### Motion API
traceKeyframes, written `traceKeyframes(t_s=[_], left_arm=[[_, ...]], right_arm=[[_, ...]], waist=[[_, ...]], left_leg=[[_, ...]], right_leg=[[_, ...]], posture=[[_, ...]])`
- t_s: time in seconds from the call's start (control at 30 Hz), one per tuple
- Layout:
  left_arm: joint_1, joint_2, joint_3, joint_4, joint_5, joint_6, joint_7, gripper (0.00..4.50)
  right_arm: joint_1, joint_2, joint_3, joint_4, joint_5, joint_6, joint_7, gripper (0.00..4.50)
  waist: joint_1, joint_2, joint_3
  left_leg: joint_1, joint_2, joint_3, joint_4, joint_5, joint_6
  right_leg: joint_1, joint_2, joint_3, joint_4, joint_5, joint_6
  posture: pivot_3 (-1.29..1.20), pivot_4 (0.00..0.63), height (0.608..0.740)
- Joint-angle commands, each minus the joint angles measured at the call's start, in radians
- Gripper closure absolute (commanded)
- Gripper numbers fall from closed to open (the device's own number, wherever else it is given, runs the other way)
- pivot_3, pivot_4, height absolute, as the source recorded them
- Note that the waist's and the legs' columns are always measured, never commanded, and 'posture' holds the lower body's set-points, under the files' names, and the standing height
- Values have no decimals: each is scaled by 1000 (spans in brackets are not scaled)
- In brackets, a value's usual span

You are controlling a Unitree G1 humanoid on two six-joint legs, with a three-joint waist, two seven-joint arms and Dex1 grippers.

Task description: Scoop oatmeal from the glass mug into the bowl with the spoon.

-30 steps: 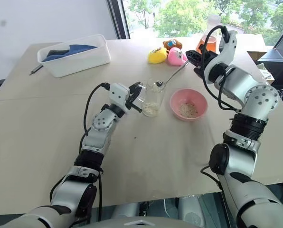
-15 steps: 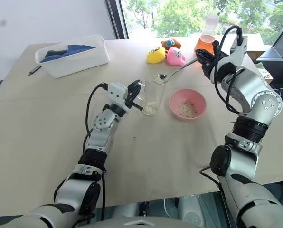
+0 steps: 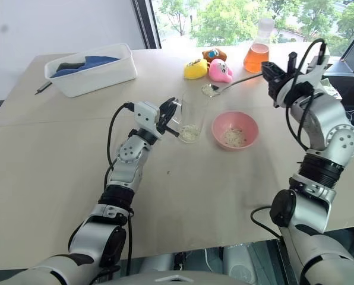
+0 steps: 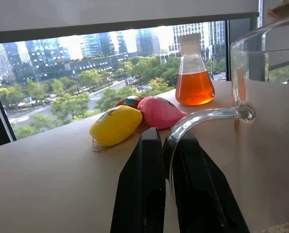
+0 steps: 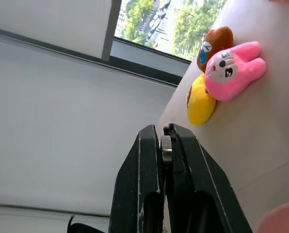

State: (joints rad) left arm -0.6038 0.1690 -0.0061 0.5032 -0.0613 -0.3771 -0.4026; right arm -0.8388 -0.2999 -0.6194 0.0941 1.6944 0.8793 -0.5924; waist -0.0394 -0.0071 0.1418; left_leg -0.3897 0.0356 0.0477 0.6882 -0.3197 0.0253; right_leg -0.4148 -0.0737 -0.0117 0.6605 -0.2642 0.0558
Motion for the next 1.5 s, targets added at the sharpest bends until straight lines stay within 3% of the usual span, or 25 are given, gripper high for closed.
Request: traceKeyframes(t_s=[0.03,0.23,0.47,0.77,1.3,1.4,1.5], left_arm=[[-39,3,9,3,-12,-41,-9,4273],[-58,14,15,38,-12,-52,-21,4273],[-62,24,16,47,-12,-56,-26,4273],[-41,27,18,14,-17,-41,-27,4273],[-4,5,-1,-39,-8,-27,-17,4273],[0,2,-2,-43,-6,-26,-15,4273],[0,1,-1,-44,-5,-25,-14,4273]], right_arm=[[13,-46,-14,-69,92,-42,-7,4500],[114,-112,-1,-117,157,-71,-24,4500],[195,-163,46,-123,128,-77,10,4500],[225,-296,247,-147,-172,21,187,4500],[20,-561,716,-366,-833,90,698,4500],[1,-511,672,-347,-840,97,708,4500],[-1,-430,520,-235,-799,95,644,4500]], waist=[[0,0,0],[2,0,0],[2,0,0],[5,0,0],[14,0,0],[18,0,0],[26,0,0]], left_leg=[[0,0,0,0,0,0],[-1,1,0,0,0,0],[-1,1,0,0,0,0],[-1,1,0,1,0,0],[-2,0,-2,2,0,0],[-3,0,-3,2,0,0],[-3,0,-3,4,0,0]], right_leg=[[0,0,0,0,0,0],[0,0,0,0,0,0],[0,0,0,0,0,0],[0,0,0,0,0,0],[0,0,-2,-2,0,0],[0,0,-2,-3,0,0],[0,0,-3,-3,0,0]], posture=[[0,150,740],[0,150,740],[0,150,740],[0,150,740],[0,150,740],[0,150,740],[0,150,740]])
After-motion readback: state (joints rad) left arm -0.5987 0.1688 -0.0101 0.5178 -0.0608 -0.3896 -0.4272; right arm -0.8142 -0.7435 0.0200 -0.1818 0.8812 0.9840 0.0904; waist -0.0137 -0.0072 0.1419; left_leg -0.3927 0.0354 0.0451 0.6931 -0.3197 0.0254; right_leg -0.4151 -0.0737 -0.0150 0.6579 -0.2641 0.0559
